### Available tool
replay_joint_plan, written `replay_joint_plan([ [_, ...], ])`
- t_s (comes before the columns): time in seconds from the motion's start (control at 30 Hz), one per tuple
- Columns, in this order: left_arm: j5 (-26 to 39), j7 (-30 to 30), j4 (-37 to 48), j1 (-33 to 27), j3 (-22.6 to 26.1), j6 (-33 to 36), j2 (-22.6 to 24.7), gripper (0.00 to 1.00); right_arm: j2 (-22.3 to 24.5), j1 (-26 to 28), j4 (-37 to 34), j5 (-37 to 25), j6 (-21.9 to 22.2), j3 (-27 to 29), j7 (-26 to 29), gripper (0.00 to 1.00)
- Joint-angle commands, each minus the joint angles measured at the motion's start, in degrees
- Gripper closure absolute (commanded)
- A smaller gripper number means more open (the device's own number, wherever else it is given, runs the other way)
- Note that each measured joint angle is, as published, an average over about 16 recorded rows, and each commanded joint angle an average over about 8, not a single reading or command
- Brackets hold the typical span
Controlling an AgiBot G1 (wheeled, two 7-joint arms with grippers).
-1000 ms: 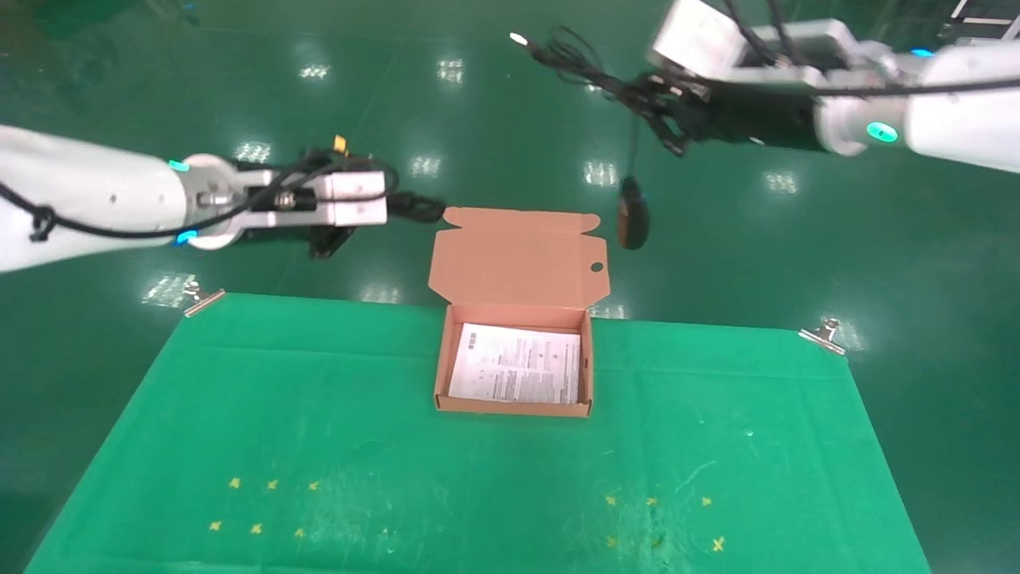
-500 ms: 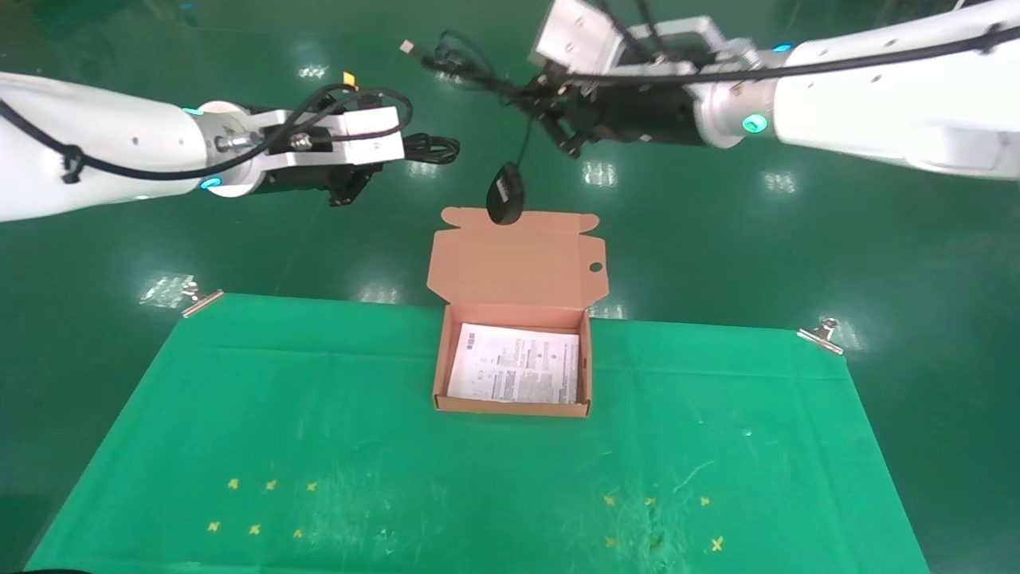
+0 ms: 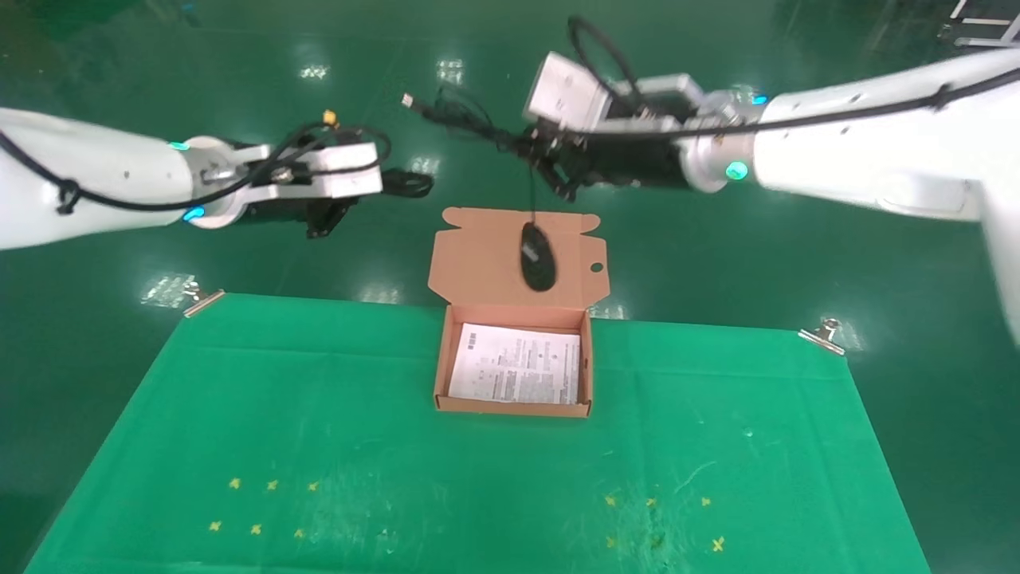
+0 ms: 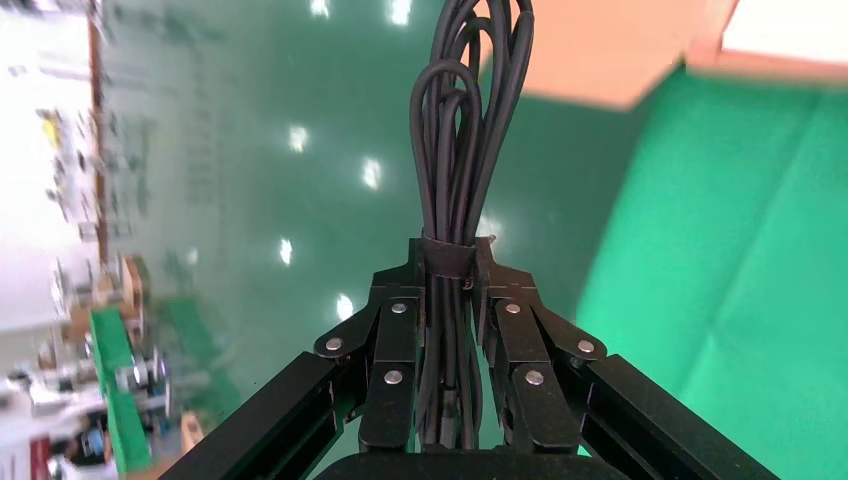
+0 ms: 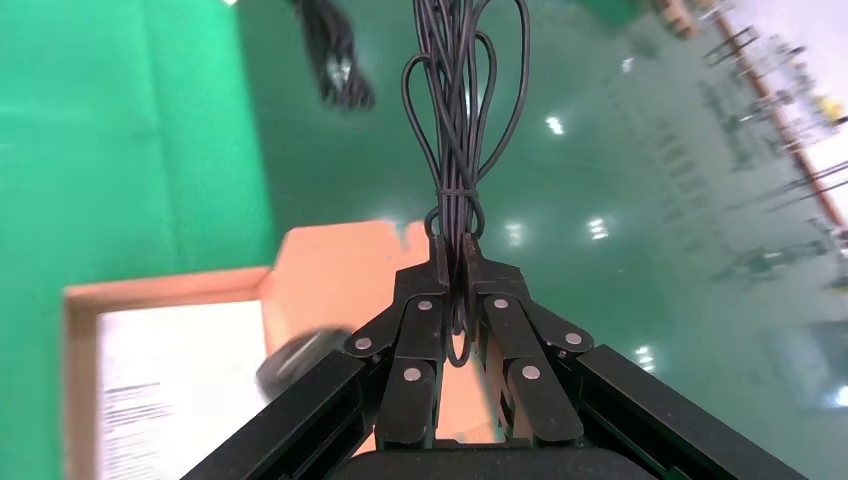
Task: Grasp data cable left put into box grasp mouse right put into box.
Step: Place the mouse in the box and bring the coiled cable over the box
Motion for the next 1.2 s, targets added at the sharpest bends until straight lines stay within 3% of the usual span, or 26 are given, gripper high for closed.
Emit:
replay_joint_plan([
  [0.03, 1.43, -1.34, -0.46, 0.38, 0.26, 0.66, -0.57, 1.0, -0.44, -0.88, -0.23, -0.31, 0.05, -0.35, -0.07, 1.0],
  [0.57, 7.41, -9.51, -7.38, 2.16, 0.79, 6.74, -4.03, 1.0, -2.88, -5.21, -2.49, 3.55, 3.22, -6.81, -1.44, 1.0],
  [1.2, 7.95, -10.37, -8.43, 2.46, 0.79, 7.14, -4.24, 1.0, -3.35, -6.21, -9.99, 4.11, 10.17, -18.98, 9.02, 1.0],
])
